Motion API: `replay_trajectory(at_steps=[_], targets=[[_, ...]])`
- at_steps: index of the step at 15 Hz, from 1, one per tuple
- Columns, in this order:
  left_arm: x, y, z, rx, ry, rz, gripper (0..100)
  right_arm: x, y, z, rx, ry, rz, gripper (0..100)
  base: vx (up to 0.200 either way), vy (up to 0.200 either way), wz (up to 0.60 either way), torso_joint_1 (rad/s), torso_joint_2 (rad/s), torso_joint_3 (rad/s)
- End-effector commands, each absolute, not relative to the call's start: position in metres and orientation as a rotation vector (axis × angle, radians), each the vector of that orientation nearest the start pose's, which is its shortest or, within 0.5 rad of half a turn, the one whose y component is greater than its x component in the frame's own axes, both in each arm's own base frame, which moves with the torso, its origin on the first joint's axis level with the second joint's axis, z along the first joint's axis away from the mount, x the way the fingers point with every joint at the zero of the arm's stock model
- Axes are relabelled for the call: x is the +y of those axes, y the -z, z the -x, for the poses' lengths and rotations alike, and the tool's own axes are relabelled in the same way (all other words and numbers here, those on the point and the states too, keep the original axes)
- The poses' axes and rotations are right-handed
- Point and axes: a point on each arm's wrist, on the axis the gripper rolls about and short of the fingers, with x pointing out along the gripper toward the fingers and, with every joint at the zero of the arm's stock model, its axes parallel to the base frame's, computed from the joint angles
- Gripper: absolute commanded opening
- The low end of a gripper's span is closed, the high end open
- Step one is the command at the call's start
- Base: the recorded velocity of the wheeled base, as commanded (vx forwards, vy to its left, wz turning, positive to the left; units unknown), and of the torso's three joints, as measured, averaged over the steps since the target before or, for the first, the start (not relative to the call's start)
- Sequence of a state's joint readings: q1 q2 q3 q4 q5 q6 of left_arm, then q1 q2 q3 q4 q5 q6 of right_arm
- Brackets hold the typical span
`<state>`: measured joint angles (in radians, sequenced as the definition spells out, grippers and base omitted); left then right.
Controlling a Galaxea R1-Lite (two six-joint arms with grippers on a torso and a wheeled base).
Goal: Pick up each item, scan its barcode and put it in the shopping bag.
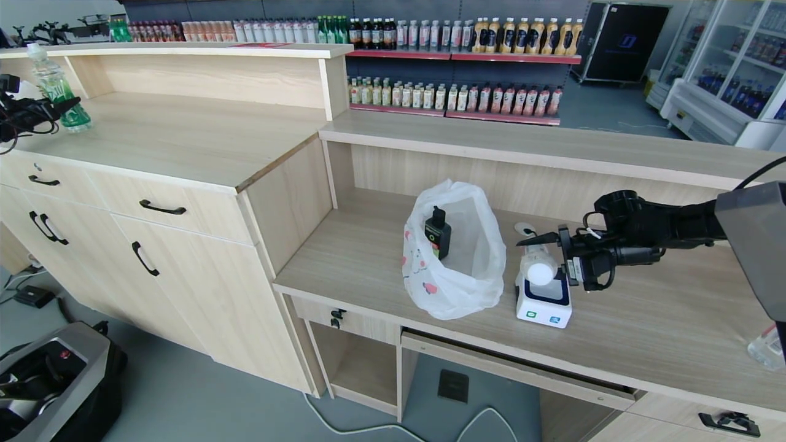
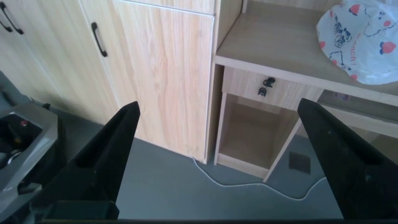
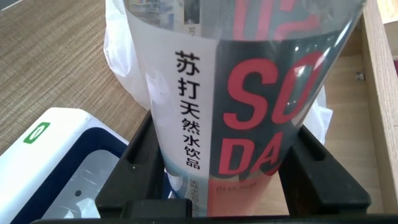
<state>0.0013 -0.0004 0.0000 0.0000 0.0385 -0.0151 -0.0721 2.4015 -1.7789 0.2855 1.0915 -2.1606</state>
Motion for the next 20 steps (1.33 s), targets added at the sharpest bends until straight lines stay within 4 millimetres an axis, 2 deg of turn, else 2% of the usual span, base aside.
replay_trajectory(at_steps=[1,4,6,7,9,10,11,13,15,16,17,18,20], targets=[[0.001,-0.075,0.023,0.0,-0.04,0.015,100,-0.018,-0.123,-0.447,-0.508,-1.211,1.37,0,0.0,0.0,0.0,0.0,0.0,0.0],[0.001,-0.075,0.023,0.0,-0.04,0.015,100,-0.036,-0.193,-0.374,-0.334,-1.205,1.236,0,0.0,0.0,0.0,0.0,0.0,0.0],[0.001,-0.075,0.023,0.0,-0.04,0.015,100,-0.033,-0.23,-0.325,-0.21,-1.182,1.068,0,0.0,0.0,0.0,0.0,0.0,0.0],[0.001,-0.075,0.023,0.0,-0.04,0.015,100,-0.036,-0.254,-0.29,-0.09,-1.12,0.896,0,0.0,0.0,0.0,0.0,0.0,0.0],[0.001,-0.075,0.023,0.0,-0.04,0.015,100,-0.03,-0.283,-0.251,0.039,-1.03,0.69,0,0.0,0.0,0.0,0.0,0.0,0.0],[0.001,-0.075,0.023,0.0,-0.04,0.015,100,-0.026,-0.31,-0.225,0.127,-0.896,0.515,0,0.0,0.0,0.0,0.0,0.0,0.0],[0.001,-0.075,0.023,0.0,-0.04,0.015,100,-0.024,-0.32,-0.213,0.178,-0.788,0.404,0,0.0,0.0,0.0,0.0,0.0,0.0],[0.001,-0.075,0.023,0.0,-0.04,0.015,100,-0.023,-0.326,-0.21,0.237,-0.491,0.245,0,0.0,0.0,0.0,0.0,0.0,0.0],[0.001,-0.075,0.023,0.0,-0.04,0.015,100,-0.007,-0.332,-0.223,0.158,-0.213,0.071,0,0.0,0.0,0.0,0.0,0.0,0.0],[0.001,-0.075,0.023,0.0,-0.04,0.015,100,0.001,-0.33,-0.226,0.116,-0.144,0.064,0,0.0,0.0,0.0,0.0,0.0,0.0],[0.001,-0.075,0.023,0.0,-0.04,0.015,100,0.009,-0.316,-0.23,0.078,-0.031,0.1,0,0.0,0.0,0.0,0.0,0.0,0.0],[0.001,-0.075,0.023,0.0,-0.04,0.015,100,0.012,-0.303,-0.234,0.071,0.001,0.147,0,0.0,0.0,0.0,0.0,0.0,0.0],[0.001,-0.075,0.023,0.0,-0.04,0.015,100,0.021,-0.278,-0.243,0.082,-0.023,0.193,0,0.0,0.0,0.0,0.0,0.0,0.0]])
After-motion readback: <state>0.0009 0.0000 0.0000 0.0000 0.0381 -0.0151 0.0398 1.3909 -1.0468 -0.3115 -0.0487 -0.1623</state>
